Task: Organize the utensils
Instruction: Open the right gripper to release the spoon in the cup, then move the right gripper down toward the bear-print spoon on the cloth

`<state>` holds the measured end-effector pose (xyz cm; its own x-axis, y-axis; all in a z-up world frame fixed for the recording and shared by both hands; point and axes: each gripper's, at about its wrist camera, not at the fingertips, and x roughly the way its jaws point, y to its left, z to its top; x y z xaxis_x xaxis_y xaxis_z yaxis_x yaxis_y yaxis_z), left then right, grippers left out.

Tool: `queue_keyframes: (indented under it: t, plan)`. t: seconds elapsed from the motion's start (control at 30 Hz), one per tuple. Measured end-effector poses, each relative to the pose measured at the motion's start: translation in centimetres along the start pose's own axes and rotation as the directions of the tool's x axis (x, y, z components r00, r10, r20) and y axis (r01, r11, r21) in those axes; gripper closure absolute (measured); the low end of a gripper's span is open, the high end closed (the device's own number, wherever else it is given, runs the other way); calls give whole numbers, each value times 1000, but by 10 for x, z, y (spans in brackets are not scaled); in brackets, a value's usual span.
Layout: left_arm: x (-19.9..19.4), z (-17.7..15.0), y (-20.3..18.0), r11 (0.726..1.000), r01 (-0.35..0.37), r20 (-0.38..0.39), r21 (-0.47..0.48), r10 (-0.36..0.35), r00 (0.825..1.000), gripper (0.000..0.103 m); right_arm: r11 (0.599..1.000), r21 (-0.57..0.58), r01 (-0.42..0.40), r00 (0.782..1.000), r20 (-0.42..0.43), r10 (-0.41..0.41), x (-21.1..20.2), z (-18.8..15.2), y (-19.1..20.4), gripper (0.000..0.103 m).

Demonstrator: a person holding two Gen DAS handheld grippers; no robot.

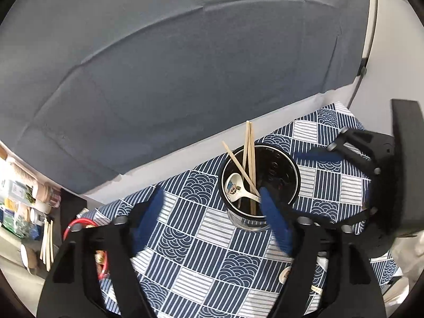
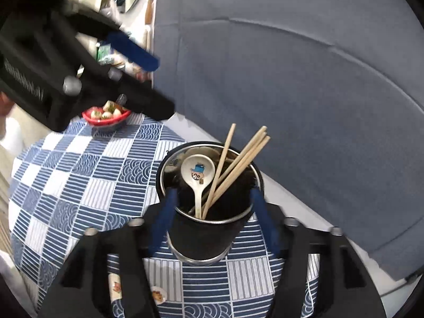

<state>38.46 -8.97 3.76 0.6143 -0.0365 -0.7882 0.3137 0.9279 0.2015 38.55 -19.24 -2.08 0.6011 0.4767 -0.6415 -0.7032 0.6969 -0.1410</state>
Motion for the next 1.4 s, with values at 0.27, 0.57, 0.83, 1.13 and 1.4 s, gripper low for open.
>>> queue_keyframes:
  t: [0.27,0.57,0.83,1.13,1.4]
  plan:
    - [15,-28,5,999,27,-34,-42,-28,999,9,998,45,53,999,3,-54,-23,-11,-2,18]
    - [21,-54,-5,996,78,-63,-34,-80,995,7,995,68,75,996,-58,-72,-39,-34,10,17]
    - [23,-79,-21,991,131,-87,-6,-131,988,7,996,34,85,990,-117,-81,-55,-49,33,16]
    - [20,-116,-32,987,162,-130,2,-161,978,7,994,31,104,980,-175,-97,-74,-69,67,16]
    - [15,-149,-35,981,188,-155,-38,-192,969,7,997,34,72,978,-201,-64,-91,-91,104,16]
